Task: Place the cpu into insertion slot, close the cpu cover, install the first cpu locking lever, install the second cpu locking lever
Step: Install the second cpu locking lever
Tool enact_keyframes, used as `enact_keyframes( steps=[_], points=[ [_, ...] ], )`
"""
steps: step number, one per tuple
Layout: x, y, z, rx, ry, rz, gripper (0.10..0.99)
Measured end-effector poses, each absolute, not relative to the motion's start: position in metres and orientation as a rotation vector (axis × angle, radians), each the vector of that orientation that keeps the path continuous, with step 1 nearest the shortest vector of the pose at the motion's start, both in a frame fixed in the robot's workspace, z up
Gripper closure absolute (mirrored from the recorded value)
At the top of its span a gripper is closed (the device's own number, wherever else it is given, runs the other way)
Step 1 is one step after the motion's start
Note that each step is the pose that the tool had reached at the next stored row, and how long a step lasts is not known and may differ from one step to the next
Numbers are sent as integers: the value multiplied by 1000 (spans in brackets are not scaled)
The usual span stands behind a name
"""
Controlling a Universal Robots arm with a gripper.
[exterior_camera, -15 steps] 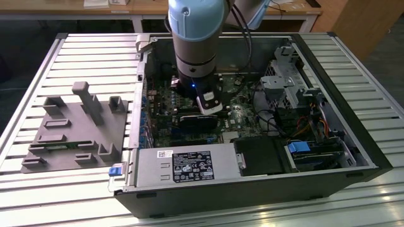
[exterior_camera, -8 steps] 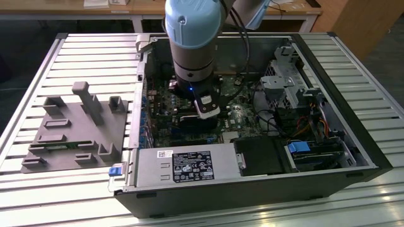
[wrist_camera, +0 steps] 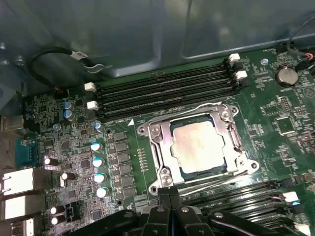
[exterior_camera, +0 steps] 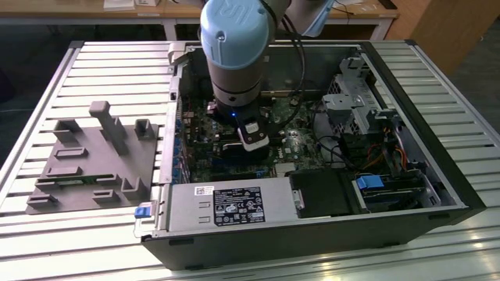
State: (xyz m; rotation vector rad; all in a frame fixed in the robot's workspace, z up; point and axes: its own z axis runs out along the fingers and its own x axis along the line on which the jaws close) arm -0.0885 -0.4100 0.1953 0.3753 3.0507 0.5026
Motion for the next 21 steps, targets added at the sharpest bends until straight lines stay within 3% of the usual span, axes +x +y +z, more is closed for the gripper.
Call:
enact_keyframes(
  steps=[21],
  points=[
    [-101, -406, 186, 367, 3044, 536, 980]
  ],
)
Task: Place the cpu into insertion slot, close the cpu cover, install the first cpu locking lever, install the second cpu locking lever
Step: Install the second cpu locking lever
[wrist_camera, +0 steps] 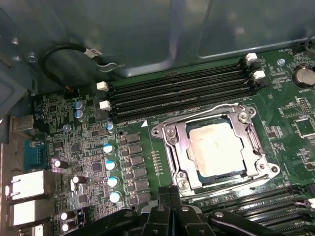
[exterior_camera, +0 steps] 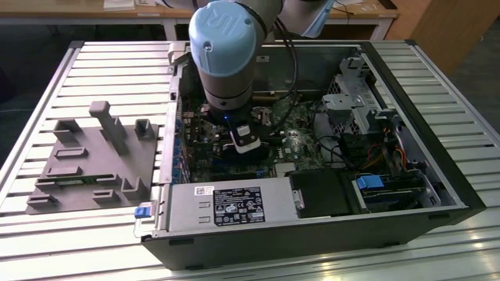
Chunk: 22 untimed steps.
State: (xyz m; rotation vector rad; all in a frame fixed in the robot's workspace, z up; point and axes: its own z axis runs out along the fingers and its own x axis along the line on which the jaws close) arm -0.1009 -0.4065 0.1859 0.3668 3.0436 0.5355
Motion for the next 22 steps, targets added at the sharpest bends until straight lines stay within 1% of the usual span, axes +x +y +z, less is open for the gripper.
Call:
enact_keyframes(
  steps=[9, 22],
  points=[
    [-101, -405, 186, 366, 3046, 510, 980],
    [-101, -405, 209, 366, 3046, 507, 980]
  ],
)
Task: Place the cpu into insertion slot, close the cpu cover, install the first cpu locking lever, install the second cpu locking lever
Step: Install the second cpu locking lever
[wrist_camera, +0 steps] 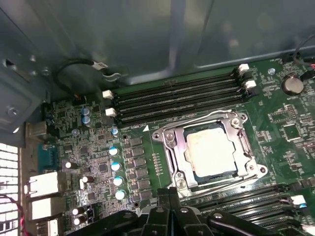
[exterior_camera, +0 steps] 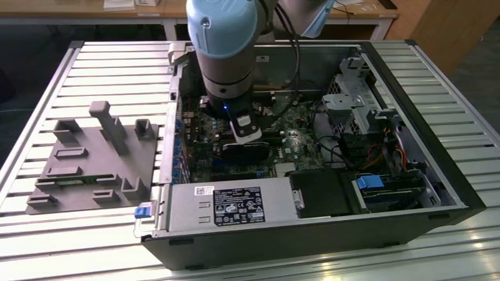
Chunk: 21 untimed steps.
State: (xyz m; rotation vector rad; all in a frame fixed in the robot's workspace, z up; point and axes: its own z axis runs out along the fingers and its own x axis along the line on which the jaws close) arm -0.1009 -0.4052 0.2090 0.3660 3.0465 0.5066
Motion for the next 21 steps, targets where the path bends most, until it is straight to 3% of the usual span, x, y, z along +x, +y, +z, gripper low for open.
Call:
enact_keyframes(
  steps=[15, 21],
  points=[
    [-69, -405, 209, 375, 3048, 498, 980],
    [-65, -397, 209, 374, 3055, 404, 980]
  ],
)
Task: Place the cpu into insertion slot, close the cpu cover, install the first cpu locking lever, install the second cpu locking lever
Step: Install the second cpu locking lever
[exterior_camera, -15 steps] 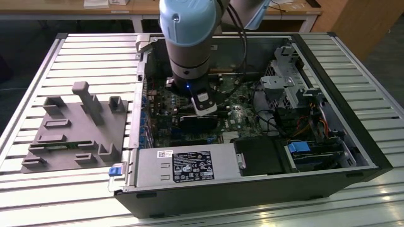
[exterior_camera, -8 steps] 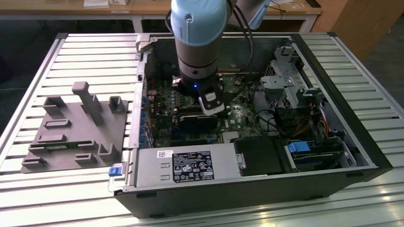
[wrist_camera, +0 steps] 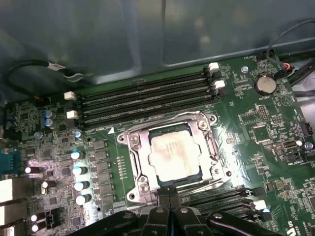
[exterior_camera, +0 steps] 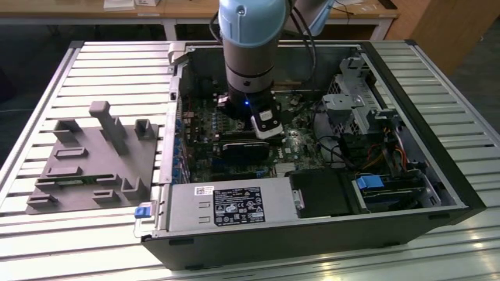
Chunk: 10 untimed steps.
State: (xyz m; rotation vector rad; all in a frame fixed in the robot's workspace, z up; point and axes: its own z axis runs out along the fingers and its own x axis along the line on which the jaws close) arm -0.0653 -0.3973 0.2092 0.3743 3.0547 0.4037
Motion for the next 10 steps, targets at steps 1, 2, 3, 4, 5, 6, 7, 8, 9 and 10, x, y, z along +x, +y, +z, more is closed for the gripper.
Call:
enact_keyframes(
  steps=[1, 2, 3, 4, 5, 6, 7, 8, 9, 10],
  points=[
    [-64, -397, 209, 374, 3055, 395, 980],
    [-63, -396, 209, 374, 3056, 387, 980],
    [-62, -395, 209, 374, 3056, 381, 980],
    [-61, -394, 209, 374, 3056, 376, 980],
    [-61, -392, 209, 374, 3056, 372, 980],
    [-60, -390, 209, 374, 3056, 368, 980],
    [-59, -388, 209, 374, 3057, 364, 980],
    [-59, -386, 209, 374, 3057, 361, 980],
    [-58, -385, 209, 374, 3057, 358, 980],
    [-57, -383, 209, 373, 3057, 356, 980]
  ],
)
